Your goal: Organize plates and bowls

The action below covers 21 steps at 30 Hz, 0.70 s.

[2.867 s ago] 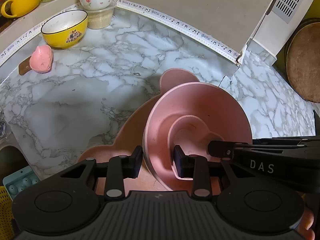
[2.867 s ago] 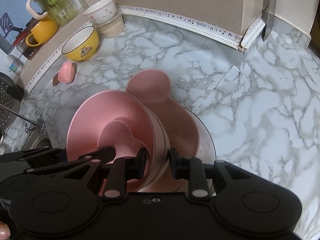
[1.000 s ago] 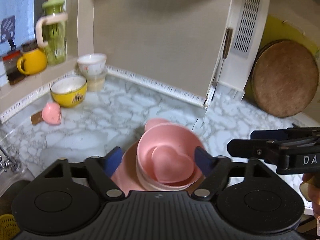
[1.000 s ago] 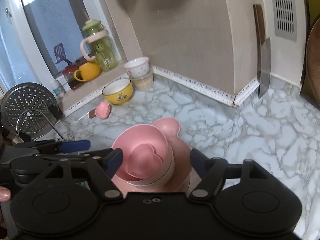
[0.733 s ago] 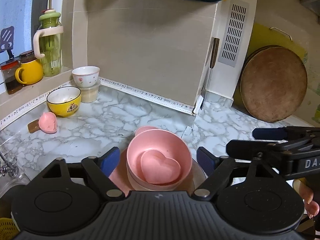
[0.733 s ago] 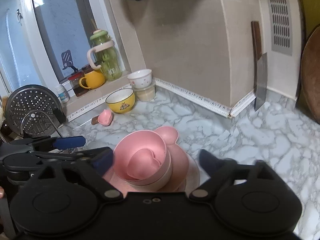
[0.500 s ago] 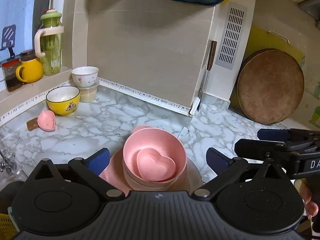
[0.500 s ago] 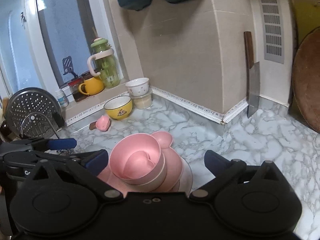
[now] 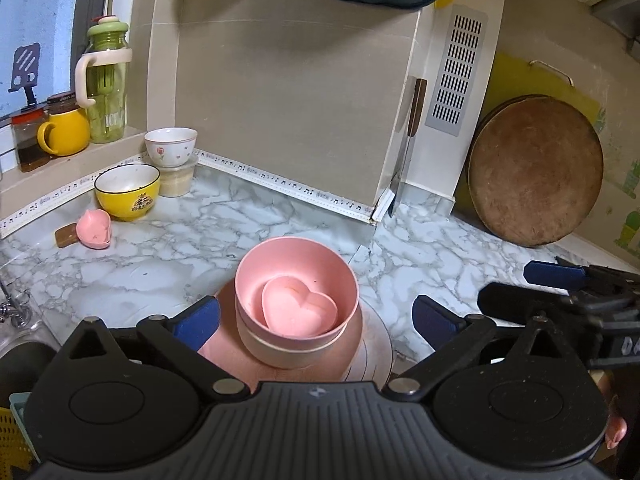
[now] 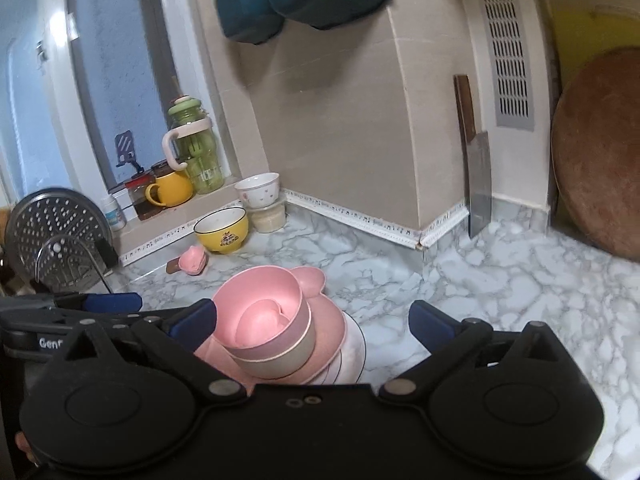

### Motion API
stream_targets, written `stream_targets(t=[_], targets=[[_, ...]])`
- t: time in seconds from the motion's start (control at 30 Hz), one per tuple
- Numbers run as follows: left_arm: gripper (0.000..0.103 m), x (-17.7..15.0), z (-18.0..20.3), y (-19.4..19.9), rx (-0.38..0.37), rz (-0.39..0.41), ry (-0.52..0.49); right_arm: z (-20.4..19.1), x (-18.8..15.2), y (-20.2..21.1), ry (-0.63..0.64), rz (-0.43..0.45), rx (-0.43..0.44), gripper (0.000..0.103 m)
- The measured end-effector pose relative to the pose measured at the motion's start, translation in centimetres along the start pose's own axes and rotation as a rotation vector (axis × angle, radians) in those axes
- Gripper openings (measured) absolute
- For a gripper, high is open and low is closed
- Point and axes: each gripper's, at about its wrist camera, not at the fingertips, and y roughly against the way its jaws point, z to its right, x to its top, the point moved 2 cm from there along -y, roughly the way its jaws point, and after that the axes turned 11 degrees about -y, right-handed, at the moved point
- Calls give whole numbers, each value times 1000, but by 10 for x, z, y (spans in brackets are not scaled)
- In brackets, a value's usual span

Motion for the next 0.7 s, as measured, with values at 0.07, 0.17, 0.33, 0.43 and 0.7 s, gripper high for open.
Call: stream_targets(t=[0.07, 0.17, 0.33, 0.43, 0.7], targets=[[103, -2, 1, 2, 7, 4, 4, -1, -4, 3, 1, -2, 2, 103], [103, -4, 2, 3, 6, 6, 9, -1, -9, 8, -18, 7, -4, 103], [103, -5, 7, 4, 5, 12, 2, 3, -17, 15, -38, 46, -40, 103], [103, -6, 12, 5, 5, 16, -7, 7, -19, 18, -52, 59, -58, 103], [103, -6, 16, 3, -4, 5, -14, 17, -19, 22, -90, 56, -65, 103]])
